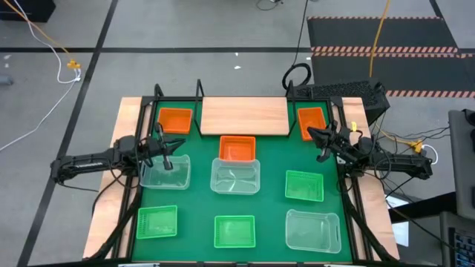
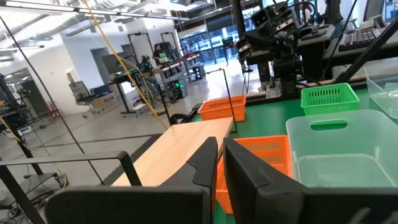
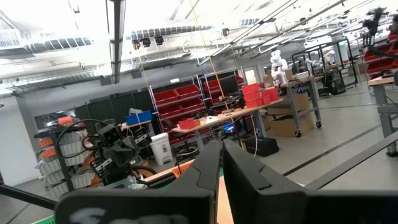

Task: Stack baskets on shelf by color

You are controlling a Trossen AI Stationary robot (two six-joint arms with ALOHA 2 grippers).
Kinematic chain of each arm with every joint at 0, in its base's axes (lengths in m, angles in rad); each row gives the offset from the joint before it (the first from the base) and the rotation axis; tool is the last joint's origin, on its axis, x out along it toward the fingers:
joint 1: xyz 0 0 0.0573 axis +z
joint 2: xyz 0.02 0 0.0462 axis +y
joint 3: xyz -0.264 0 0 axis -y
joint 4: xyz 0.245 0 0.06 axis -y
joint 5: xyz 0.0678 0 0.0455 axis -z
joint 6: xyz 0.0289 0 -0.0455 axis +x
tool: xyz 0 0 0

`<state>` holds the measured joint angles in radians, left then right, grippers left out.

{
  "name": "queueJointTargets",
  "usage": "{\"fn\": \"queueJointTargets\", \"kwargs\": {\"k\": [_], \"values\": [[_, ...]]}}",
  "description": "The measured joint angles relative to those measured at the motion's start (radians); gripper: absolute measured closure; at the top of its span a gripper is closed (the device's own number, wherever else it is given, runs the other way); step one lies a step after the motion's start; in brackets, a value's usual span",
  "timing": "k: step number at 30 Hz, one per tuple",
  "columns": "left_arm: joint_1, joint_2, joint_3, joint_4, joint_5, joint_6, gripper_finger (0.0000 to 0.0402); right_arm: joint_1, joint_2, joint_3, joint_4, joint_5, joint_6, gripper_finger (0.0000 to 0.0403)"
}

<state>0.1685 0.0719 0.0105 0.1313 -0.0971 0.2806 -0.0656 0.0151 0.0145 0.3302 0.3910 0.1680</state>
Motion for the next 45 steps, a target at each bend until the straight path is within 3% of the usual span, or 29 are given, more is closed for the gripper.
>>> {"fn": "queueJointTargets", "kwargs": {"k": [27, 34, 38, 41, 45], "values": [[0.0, 0.0, 0.0, 0.0, 0.0, 0.001, 0.0371, 0.0, 0.0, 0.0, 0.0, 0.0, 0.0, 0.039], [0.0, 0.0, 0.0, 0.056, -0.06, 0.071, 0.0371, 0.0, 0.0, 0.0, 0.01, 0.024, -0.03, 0.039], [-0.001, 0.0, 0.0, 0.079, -0.06, -0.01, 0.0371, 0.0, 0.0, 0.0, 0.092, 0.026, -0.047, 0.039], [-0.001, 0.0, 0.0, 0.087, -0.059, -0.154, 0.0371, 0.0, 0.0, 0.0, 0.192, 0.029, -0.093, 0.039], [-0.001, 0.0, 0.0, 0.077, -0.058, -0.312, 0.0371, 0.0, 0.001, 0.0, 0.197, 0.151, -0.07, 0.039]]}}
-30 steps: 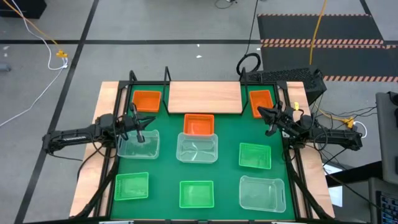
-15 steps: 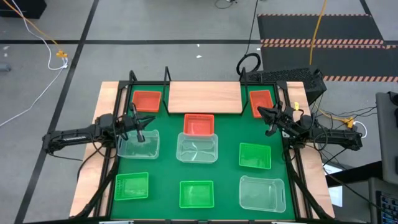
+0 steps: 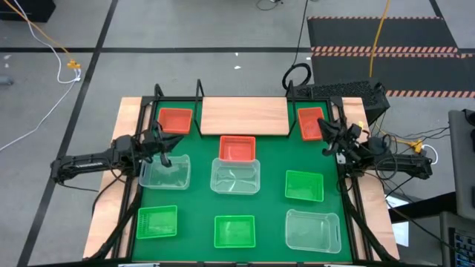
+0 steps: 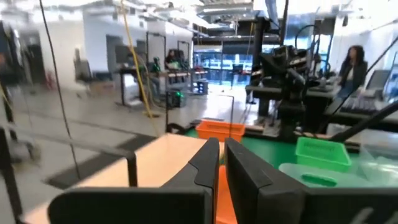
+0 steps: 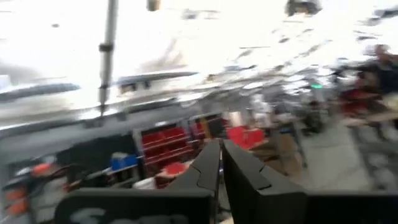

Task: Stack baskets on shelf by color
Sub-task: Put the top right orange bin on the shelf

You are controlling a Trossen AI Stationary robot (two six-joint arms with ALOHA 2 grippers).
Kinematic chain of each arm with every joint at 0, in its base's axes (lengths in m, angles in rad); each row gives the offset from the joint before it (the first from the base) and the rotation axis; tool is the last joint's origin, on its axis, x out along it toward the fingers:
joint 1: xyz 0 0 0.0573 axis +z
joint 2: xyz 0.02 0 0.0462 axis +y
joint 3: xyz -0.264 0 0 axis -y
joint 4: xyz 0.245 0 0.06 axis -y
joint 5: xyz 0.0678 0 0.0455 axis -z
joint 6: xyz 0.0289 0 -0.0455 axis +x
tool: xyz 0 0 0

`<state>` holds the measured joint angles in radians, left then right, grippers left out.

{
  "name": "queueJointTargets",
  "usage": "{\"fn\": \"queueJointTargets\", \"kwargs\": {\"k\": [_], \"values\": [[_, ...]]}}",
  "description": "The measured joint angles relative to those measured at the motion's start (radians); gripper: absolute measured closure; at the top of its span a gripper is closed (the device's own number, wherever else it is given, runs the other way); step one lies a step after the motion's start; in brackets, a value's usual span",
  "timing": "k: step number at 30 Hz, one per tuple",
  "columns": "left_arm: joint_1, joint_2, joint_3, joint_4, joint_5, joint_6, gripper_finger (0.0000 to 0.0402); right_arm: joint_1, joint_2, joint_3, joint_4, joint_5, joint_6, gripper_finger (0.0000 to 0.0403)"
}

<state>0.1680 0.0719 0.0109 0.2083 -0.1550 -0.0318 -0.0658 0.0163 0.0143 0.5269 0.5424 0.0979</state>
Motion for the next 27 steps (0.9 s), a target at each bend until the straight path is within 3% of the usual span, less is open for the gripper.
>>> {"fn": "queueJointTargets", "kwargs": {"k": [5, 9, 12, 16, 21, 24, 27], "values": [[0.0, 0.0, 0.0, -0.003, 0.0, -0.055, 0.0371, 0.0, 0.037, 0.0, -0.11, 0.028, 0.075, 0.039], [0.0, 0.0, 0.0, 0.025, -0.001, -0.011, 0.0371, 0.0, 0.107, 0.016, -0.09, 0.034, -0.086, 0.039], [0.001, 0.0, 0.0, 0.134, -0.004, 0.064, 0.0371, -0.014, 0.206, 0.086, -0.203, 0.089, -0.118, 0.039], [0.003, 0.0, 0.01, 0.305, -0.004, 0.155, 0.0371, -0.056, 0.381, 0.298, -0.367, 0.203, -0.113, 0.039], [0.034, 0.046, 0.113, 0.202, -0.068, 0.166, 0.0371, -0.152, 0.627, 0.637, -0.697, 0.312, -0.145, 0.039], [0.051, 0.145, 0.179, 0.157, -0.133, 0.13, 0.0371, -0.254, 0.756, 0.836, -0.938, 0.278, -0.113, 0.039], [0.063, 0.251, 0.246, 0.164, -0.269, 0.068, 0.0371, -0.381, 0.864, 0.996, -1.127, 0.15, -0.033, 0.039]]}}
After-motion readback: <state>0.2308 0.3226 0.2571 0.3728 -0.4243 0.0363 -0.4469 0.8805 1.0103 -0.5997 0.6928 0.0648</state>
